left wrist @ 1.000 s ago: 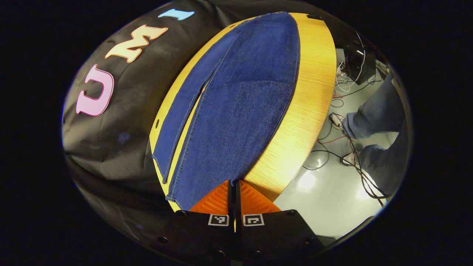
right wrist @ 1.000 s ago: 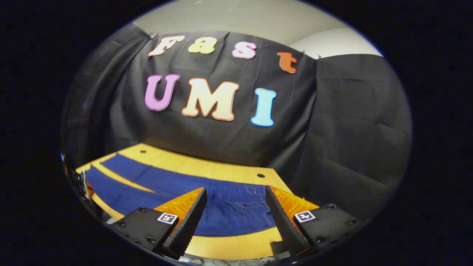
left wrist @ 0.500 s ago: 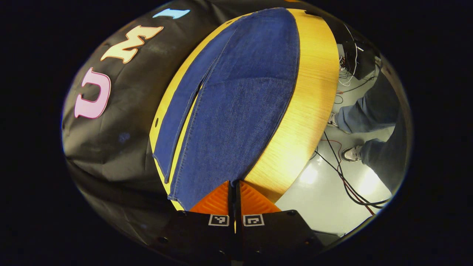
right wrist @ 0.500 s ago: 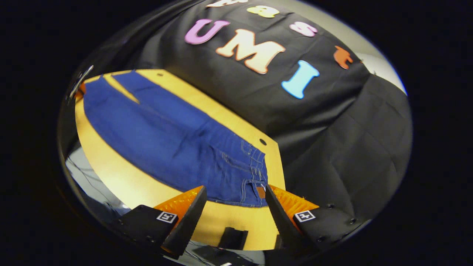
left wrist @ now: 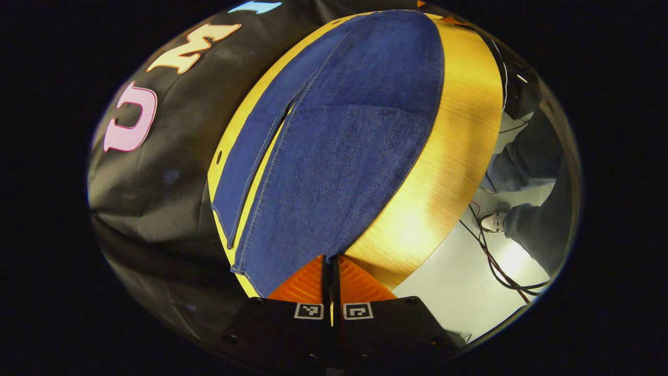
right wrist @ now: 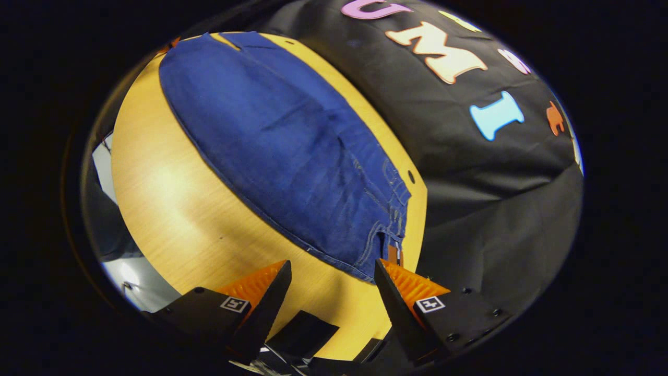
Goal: Grasp the waist and the cuffs of the jeans and fold them to make the two legs overlap; first hold the waist and fold one-third of the jeans toward the cuffs, then hold the cuffs and fold the remaining one-third in the same direction to finish folding.
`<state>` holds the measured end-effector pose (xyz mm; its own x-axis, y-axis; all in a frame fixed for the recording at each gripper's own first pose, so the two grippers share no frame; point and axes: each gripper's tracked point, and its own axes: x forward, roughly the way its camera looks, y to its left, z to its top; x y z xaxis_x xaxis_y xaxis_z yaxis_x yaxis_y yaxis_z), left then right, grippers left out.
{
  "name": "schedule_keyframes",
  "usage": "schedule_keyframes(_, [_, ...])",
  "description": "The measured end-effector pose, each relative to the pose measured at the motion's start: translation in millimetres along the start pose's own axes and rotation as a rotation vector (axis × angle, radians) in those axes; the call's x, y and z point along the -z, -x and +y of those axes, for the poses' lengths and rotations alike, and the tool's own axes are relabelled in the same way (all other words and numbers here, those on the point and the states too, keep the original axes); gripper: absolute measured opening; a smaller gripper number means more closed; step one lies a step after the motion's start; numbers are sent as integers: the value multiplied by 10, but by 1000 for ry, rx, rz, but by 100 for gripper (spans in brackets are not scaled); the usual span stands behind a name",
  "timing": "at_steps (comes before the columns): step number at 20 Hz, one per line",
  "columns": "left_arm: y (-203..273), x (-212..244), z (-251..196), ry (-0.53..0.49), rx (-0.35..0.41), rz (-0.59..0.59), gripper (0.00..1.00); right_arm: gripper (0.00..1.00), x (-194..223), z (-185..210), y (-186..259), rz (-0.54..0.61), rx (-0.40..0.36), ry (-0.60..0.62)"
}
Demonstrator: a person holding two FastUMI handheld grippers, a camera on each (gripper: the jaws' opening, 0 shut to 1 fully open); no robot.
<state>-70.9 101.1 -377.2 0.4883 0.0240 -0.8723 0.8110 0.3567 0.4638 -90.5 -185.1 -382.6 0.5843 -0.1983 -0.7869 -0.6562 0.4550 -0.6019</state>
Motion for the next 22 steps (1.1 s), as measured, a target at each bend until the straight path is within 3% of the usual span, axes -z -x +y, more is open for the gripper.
schedule_keyframes(5, [-14, 5, 18, -6, -2, 20, 0, 92, -123, -3, -231, -8, -19, 128])
schedule_keyframes(6, [-22, 10, 28, -3, -4, 28, 0, 81, -141, -9, -287, -10, -23, 152])
schedule_keyframes(7, [-27, 7, 39, 3, -6, 33, 0, 77, -163, -23, -325, -12, -24, 174])
schedule_keyframes(8, [-27, 11, 42, 9, -7, 37, 0, 79, -174, 4, -337, -6, -33, 184])
schedule_keyframes(16, [-47, -13, 76, 35, -19, 46, 0, 3, -147, 140, -453, 8, -111, 232])
schedule_keyframes(17, [-48, -20, 77, 47, -22, 47, 0, 0, -202, 107, -445, 8, -87, 220])
schedule_keyframes(22, [0, -65, 236, 205, -67, 49, 0, 3, -294, -13, -323, 5, -56, 119])
